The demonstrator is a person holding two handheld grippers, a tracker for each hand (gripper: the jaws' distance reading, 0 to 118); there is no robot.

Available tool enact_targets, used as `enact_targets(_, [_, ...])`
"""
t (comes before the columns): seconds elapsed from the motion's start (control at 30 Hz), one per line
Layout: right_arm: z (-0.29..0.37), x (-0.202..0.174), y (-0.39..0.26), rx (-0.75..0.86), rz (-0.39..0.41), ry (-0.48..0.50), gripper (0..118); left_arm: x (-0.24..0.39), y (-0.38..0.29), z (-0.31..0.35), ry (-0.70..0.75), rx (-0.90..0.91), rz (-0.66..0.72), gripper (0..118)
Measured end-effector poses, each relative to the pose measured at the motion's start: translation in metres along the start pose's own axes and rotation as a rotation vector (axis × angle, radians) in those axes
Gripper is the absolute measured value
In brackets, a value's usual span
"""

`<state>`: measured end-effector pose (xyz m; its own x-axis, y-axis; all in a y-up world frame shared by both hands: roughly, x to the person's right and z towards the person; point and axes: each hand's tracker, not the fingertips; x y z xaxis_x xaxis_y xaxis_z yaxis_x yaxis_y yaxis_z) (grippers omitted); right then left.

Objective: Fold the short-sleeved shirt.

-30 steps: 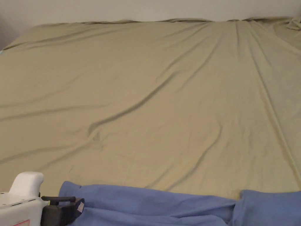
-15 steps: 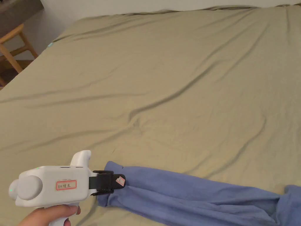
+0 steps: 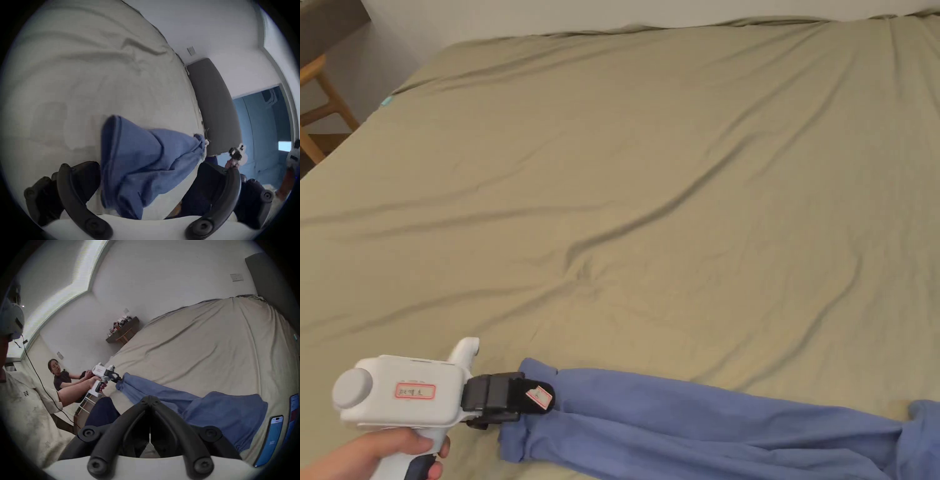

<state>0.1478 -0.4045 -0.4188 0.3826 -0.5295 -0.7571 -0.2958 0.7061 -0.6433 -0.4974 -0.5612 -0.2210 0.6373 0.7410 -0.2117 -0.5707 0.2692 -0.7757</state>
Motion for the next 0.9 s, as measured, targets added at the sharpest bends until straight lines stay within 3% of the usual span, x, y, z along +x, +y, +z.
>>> enact_targets(0.07, [-0.003, 0.001, 0.002, -0.009, -0.008, -0.019, 2, 0.017, 0.000, -0.005, 0.023, -0.037, -0.078, 118])
enact_targets(0.2, [-0.006, 0.005, 0.003, -0.011, -0.026, -0.023, 2, 0.017, 0.024, -0.003, -0.020, -0.026, -0.056, 118])
enact_targets(0.27, [-0.011, 0.003, 0.004, -0.012, -0.027, -0.024, 2, 0.030, 0.017, -0.029, 0.050, -0.092, -0.099, 118])
enact_targets(0.33, [-0.013, 0.001, 0.005, -0.011, -0.023, -0.033, 2, 0.039, 0.018, -0.036, 0.030, -0.083, -0.109, 117])
enact_targets(0.37, [-0.012, 0.001, 0.005, -0.010, -0.025, -0.038, 2, 0.043, 0.020, -0.040, 0.013, -0.089, -0.096, 99])
enact_targets(0.4, [-0.012, 0.000, 0.006, -0.010, -0.025, -0.040, 2, 0.044, 0.022, -0.042, 0.024, -0.090, -0.074, 68])
enact_targets(0.43, [-0.011, -0.001, 0.006, -0.010, -0.023, -0.041, 2, 0.047, 0.022, -0.042, 0.078, -0.078, -0.064, 47])
enact_targets(0.47, [-0.010, -0.003, 0.006, -0.010, -0.016, -0.047, 2, 0.050, 0.022, -0.042, 0.158, -0.056, -0.071, 47])
enact_targets(0.5, [-0.008, -0.002, 0.005, -0.010, -0.011, -0.053, 2, 0.049, 0.020, -0.047, 0.168, -0.078, -0.020, 20])
enact_targets(0.53, [-0.006, -0.002, 0.005, -0.012, -0.004, -0.059, 2, 0.058, 0.013, -0.046, 0.153, -0.075, 0.059, 20])
enact_targets(0.63, [-0.005, -0.001, 0.005, -0.017, 0.000, -0.097, 2, 0.090, -0.004, -0.040, 0.123, -0.024, 0.012, 20])
enact_targets(0.73, [-0.008, 0.000, 0.007, -0.052, -0.015, -0.201, 2, 0.084, -0.009, -0.003, -0.153, 0.136, 0.158, 20])
enact_targets(0.8, [-0.010, 0.003, 0.008, -0.077, -0.013, -0.265, 2, 0.087, -0.016, 0.016, -0.246, 0.250, 0.201, 20])
enact_targets(0.9, [-0.011, 0.001, 0.013, -0.087, -0.015, -0.327, 2, 0.086, -0.024, 0.045, -0.172, 0.276, 0.131, 20])
